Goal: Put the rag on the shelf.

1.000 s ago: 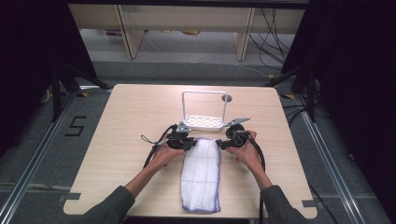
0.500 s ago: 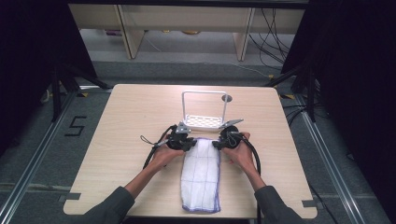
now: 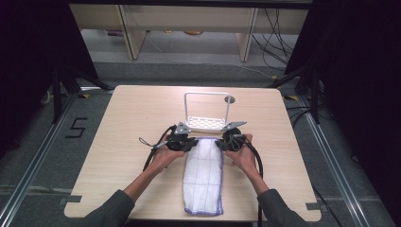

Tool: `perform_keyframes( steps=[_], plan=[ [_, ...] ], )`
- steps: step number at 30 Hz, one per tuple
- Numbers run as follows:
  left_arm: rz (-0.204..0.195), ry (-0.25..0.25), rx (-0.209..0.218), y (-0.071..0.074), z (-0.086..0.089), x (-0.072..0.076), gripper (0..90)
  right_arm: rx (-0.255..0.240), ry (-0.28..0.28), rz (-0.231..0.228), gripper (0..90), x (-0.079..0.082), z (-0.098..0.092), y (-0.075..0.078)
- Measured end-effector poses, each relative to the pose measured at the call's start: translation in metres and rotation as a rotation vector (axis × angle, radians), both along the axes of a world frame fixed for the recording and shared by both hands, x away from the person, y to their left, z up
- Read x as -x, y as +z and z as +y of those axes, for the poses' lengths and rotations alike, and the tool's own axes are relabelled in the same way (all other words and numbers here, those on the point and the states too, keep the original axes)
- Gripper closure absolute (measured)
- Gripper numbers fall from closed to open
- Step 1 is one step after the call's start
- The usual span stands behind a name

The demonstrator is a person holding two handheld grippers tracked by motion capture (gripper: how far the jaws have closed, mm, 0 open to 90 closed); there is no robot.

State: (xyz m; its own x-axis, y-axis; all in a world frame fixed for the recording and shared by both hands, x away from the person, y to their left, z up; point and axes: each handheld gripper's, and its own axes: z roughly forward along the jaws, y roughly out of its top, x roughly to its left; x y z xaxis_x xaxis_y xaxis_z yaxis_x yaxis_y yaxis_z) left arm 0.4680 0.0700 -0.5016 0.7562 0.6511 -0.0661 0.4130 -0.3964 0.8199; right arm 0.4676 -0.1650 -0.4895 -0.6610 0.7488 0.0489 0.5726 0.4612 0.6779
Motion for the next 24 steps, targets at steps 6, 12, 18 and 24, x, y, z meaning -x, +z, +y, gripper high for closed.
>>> perform_keyframes(
  steps=[6,12,18,24],
  plan=[
    [-0.035,0.003,0.028,0.025,0.004,0.012,81.7,-0.040,0.023,-0.045,85.0,0.015,-0.005,0.027],
    [-0.077,0.006,0.102,0.051,0.010,0.024,81.7,-0.076,0.056,-0.113,85.2,0.029,-0.008,0.057],
    [-0.133,-0.017,0.108,0.084,0.014,0.038,81.7,-0.124,0.093,-0.171,85.4,0.039,-0.012,0.087],
    [-0.179,-0.025,0.114,0.121,0.014,0.046,81.5,-0.154,0.090,-0.236,85.6,0.050,-0.014,0.120]
  ],
)
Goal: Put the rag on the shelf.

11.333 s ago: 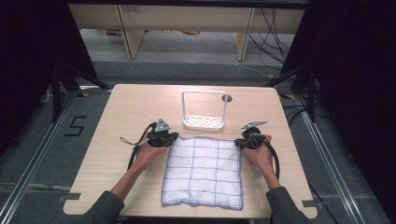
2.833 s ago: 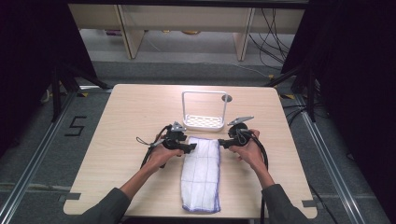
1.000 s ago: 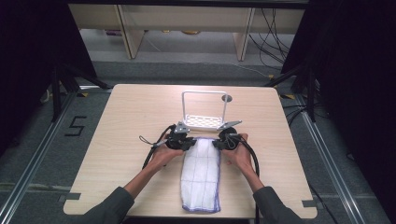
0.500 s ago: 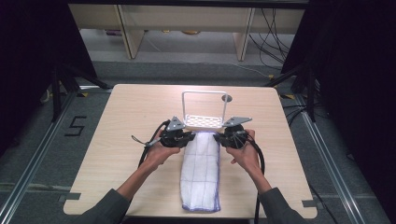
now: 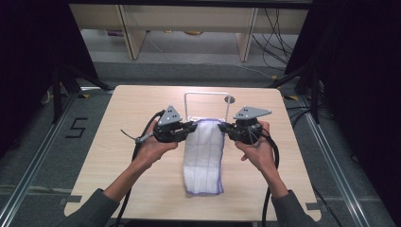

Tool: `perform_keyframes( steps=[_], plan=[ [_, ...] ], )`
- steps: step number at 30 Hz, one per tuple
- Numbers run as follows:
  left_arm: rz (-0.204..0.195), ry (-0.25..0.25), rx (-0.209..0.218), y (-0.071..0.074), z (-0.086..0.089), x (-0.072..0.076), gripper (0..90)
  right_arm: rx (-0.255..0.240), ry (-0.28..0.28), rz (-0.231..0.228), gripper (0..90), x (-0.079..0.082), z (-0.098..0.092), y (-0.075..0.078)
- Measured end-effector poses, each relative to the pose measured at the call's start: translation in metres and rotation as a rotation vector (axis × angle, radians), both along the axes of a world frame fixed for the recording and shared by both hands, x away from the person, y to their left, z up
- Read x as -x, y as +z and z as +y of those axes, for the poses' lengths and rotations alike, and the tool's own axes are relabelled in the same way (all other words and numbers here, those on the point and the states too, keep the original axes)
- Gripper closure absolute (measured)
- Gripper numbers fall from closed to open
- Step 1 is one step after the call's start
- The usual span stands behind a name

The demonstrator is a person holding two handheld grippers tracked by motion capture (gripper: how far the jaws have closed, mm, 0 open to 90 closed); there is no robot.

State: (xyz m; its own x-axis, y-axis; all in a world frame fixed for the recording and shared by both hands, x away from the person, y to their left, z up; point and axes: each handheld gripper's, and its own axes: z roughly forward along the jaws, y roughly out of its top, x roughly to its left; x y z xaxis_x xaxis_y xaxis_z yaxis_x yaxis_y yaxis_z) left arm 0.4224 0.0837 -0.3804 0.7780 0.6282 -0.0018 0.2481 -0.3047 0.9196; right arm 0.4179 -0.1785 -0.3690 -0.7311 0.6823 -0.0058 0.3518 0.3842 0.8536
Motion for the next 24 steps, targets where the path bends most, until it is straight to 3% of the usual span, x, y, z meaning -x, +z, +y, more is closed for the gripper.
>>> perform_keyframes(
  steps=[2,3,4,8,16,24],
  plan=[
    [0.005,0.004,0.003,0.009,0.000,-0.002,81.6,0.004,-0.004,-0.001,85.6,-0.002,0.000,0.009],
    [0.000,0.014,0.000,0.014,-0.001,-0.005,81.6,0.008,0.008,-0.023,85.6,-0.005,0.000,0.011],
    [-0.001,0.017,-0.002,0.016,-0.001,-0.006,81.6,0.002,-0.012,0.000,85.6,-0.005,0.000,0.016],
    [0.013,0.026,-0.006,0.032,-0.003,-0.018,81.6,-0.008,-0.020,-0.003,85.6,-0.013,0.001,0.030],
    [-0.005,0.030,-0.025,0.066,-0.004,-0.030,81.5,-0.007,-0.019,-0.007,85.6,-0.033,-0.001,0.061],
    [-0.032,0.066,-0.011,0.102,-0.006,-0.048,81.4,-0.027,-0.041,-0.063,85.6,-0.044,0.000,0.101]
  ],
)
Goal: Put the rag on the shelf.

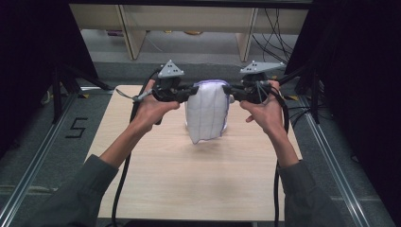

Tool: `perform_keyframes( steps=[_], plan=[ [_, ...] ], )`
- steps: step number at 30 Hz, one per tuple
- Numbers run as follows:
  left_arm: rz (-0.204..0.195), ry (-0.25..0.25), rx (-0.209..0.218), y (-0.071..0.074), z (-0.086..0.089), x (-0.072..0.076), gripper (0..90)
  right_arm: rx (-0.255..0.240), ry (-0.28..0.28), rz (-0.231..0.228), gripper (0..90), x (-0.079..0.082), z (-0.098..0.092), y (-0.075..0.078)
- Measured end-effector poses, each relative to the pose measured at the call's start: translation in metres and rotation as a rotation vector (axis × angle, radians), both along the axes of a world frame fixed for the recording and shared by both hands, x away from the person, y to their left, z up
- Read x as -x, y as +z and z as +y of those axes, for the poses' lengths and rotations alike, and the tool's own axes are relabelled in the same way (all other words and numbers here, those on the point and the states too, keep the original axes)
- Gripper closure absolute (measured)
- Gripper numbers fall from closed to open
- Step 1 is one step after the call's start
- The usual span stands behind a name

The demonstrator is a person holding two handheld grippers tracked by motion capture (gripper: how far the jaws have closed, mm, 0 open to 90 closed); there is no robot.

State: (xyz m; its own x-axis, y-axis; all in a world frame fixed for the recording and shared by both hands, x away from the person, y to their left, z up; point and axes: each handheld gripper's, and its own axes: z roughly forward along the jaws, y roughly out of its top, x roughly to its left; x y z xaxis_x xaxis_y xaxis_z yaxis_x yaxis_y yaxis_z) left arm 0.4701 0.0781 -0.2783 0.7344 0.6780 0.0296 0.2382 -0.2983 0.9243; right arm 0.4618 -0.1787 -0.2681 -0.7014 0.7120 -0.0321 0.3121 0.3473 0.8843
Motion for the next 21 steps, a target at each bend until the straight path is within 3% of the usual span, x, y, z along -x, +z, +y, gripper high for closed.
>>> perform_keyframes(
  steps=[7,11,15,21],
  plan=[
    [-0.016,0.039,0.030,0.016,-0.001,-0.021,81.4,-0.013,-0.021,-0.027,85.6,-0.021,0.000,0.019],
    [-0.016,0.060,0.049,0.019,0.000,-0.033,81.4,-0.034,-0.025,-0.015,85.6,-0.031,0.003,0.023],
    [-0.036,0.093,0.064,0.020,-0.001,-0.045,81.5,-0.019,-0.026,-0.047,85.5,-0.041,0.006,0.028],
    [-0.058,0.120,0.083,0.025,-0.002,-0.064,81.3,-0.041,-0.059,-0.040,85.5,-0.058,0.010,0.034]
  ],
)
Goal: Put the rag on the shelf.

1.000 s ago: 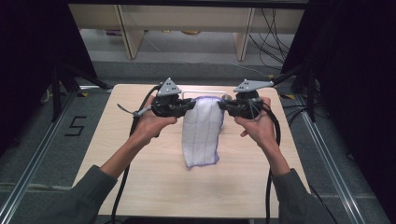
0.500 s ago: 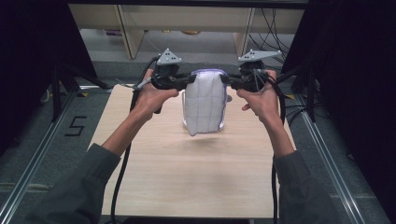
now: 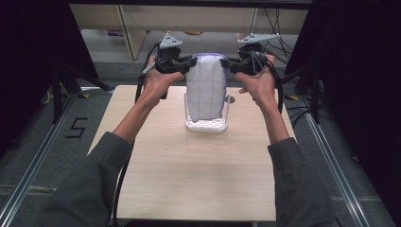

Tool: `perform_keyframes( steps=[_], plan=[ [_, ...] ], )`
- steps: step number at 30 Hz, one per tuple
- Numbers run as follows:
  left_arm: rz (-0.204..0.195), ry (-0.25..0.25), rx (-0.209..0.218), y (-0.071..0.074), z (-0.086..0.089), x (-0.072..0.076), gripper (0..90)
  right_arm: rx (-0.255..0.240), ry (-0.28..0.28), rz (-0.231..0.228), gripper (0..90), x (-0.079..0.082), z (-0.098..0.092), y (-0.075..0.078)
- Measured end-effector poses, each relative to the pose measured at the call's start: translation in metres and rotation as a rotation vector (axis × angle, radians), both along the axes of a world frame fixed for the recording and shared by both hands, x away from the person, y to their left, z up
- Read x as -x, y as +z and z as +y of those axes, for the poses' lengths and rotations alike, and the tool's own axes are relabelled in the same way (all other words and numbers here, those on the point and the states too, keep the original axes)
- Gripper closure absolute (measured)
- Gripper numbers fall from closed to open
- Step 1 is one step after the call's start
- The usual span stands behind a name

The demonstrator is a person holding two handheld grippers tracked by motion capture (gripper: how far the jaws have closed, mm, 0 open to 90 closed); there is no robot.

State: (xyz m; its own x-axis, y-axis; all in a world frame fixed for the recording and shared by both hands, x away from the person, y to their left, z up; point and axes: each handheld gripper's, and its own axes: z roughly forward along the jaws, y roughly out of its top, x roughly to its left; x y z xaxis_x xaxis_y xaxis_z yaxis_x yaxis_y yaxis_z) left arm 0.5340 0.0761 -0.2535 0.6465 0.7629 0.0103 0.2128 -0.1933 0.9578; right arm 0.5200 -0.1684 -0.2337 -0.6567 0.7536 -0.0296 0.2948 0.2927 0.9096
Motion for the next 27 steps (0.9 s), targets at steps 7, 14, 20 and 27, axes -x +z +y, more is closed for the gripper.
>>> perform_keyframes(
  steps=[7,14,20,27],
  plan=[
    [-0.007,0.047,0.029,-0.008,-0.004,-0.032,81.0,-0.021,-0.058,0.009,85.5,-0.028,0.005,0.000],
    [-0.043,0.064,-0.014,-0.030,-0.010,-0.056,80.7,0.002,-0.111,0.024,85.3,-0.059,0.012,-0.021],
    [-0.011,0.077,-0.057,-0.046,-0.008,-0.073,80.3,0.025,-0.139,0.059,85.2,-0.081,0.015,-0.039],
    [0.039,0.074,-0.095,-0.068,-0.011,-0.084,80.2,0.064,-0.159,0.107,85.1,-0.096,0.017,-0.061]
  ],
)
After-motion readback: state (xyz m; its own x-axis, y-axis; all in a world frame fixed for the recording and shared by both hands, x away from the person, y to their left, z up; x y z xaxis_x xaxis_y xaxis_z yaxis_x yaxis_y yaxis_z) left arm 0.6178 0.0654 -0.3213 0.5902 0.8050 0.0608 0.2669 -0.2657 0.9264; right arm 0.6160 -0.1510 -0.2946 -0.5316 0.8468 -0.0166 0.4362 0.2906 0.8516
